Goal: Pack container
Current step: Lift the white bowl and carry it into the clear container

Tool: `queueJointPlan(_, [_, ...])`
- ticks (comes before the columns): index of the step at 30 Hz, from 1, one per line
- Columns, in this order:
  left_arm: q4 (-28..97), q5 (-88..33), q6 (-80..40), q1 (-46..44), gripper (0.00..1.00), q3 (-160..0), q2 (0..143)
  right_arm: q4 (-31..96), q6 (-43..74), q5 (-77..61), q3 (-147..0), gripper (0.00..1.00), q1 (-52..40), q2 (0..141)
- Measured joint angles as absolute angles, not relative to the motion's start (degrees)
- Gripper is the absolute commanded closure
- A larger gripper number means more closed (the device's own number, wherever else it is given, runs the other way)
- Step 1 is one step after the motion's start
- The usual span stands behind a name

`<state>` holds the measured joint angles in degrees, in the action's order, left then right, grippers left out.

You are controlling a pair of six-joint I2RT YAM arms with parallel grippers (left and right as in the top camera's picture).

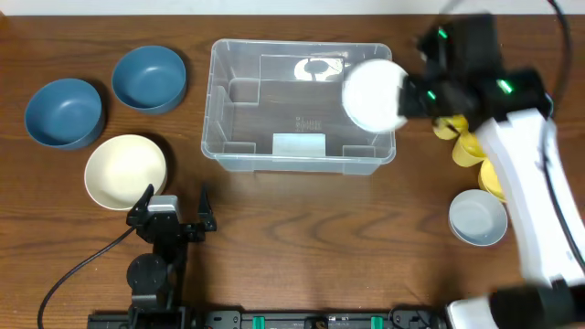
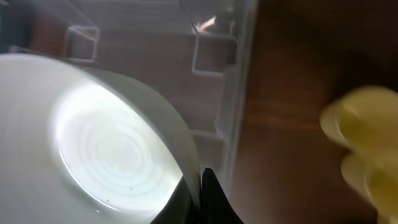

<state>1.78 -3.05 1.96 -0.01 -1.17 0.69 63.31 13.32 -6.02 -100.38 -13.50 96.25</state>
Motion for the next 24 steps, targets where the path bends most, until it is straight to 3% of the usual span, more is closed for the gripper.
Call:
queueJointPlan(8, [1.78,-3.05,1.96,-0.01,0.02,-1.17,0.69,57.84,10.74,-0.01,-109.10,0.99,-17.56,112.49])
queueJointPlan(24, [1.80,-3.05,1.96,-0.01,0.02,-1.17,0.69,46.89,3.64,7.49,-109.51,0.99,-18.79,127.94])
